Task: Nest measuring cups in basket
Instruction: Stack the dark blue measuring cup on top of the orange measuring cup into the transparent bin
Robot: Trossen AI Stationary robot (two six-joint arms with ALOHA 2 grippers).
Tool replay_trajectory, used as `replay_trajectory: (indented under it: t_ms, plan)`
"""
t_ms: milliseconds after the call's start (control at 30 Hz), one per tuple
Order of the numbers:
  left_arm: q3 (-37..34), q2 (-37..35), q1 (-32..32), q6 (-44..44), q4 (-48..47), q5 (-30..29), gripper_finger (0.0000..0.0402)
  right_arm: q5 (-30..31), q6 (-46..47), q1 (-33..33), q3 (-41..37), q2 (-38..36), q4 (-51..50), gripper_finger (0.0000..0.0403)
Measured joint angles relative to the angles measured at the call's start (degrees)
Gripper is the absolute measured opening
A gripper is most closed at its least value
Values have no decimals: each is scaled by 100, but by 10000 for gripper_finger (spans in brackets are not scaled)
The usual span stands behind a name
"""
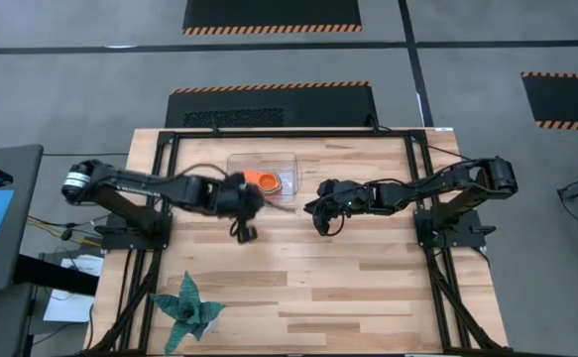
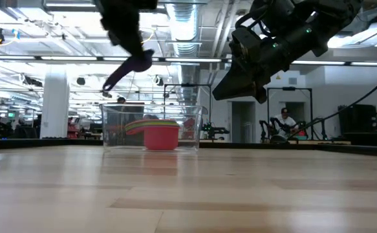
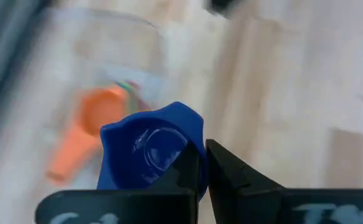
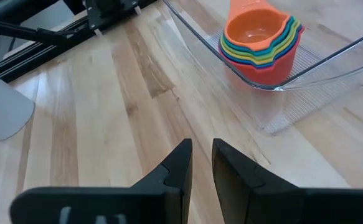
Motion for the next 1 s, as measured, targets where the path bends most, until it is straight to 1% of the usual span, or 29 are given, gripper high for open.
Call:
replay_trajectory:
  t_ms: [67, 167, 233, 300, 400, 600, 700, 800, 1000]
  plan:
    - [143, 0, 269, 360, -21, -131, 1, -40, 2, 0, 0, 0, 4, 87]
    - [175, 51, 769, 875, -51, -218, 1, -191, 14, 0, 0, 0, 7, 87]
    - [163, 128, 1107, 1216, -54, -147, 1, -310, 17, 0, 0, 0, 7, 87]
    - [165, 257, 1402, 1452, 60, 76, 1, -330, 17, 2, 0, 0, 4, 87]
    - [191, 504, 1678, 1807, 99, 336, 0, -337, 17, 2, 2, 0, 22, 87]
    - [514, 1108, 1807, 2423, 86, 718, 0, -337, 48, 2, 2, 0, -15, 87]
    - [775, 1462, 1753, 2692, 80, 728, 0, -337, 48, 2, 2, 0, -25, 87]
    - [998, 1754, 1756, 2785, 36, 820, 0, -337, 48, 2, 2, 0, -27, 87]
    - [1057, 2002, 1761, 2884, -32, 774, 0, -338, 63, 119, 2, 0, -37, 87]
